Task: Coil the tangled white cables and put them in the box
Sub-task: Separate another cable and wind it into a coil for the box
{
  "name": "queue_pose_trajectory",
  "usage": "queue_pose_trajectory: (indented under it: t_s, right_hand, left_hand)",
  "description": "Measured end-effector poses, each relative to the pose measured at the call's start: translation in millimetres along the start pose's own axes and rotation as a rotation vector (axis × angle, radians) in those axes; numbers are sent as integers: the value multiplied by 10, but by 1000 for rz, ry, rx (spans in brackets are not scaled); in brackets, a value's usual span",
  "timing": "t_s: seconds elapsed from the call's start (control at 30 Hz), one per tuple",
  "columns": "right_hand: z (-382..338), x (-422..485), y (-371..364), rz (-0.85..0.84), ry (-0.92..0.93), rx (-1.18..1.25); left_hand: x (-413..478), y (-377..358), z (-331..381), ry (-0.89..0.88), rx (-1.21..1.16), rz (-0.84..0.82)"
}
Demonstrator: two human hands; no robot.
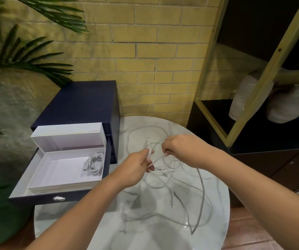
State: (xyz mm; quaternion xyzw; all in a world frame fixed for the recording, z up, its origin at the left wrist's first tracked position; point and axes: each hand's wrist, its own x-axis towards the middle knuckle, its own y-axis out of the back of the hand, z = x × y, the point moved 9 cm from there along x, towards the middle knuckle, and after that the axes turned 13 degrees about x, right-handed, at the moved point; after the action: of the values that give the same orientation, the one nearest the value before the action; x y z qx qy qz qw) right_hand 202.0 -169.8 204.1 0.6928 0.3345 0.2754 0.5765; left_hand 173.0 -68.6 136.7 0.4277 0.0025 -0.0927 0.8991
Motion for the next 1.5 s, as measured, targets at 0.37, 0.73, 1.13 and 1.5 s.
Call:
queue_pose_trajectory:
  t_s: [0.37, 0.73, 1.13, 1.5]
  right_hand:
    - [-24, 1, 224, 312, 223, -238]
    - [273, 97, -118, 245, -53, 511]
    - [322, -92, -697, 190, -352, 1002]
    - [-290, -24, -416, -241, -188, 499]
  left_hand:
    - [-50, 72, 146, 6, -47, 5]
    - [-80, 130, 268, 117, -819, 4]
    - [-25, 374, 402, 59, -1223, 103]
    - [23, 416, 145, 66, -493, 318]
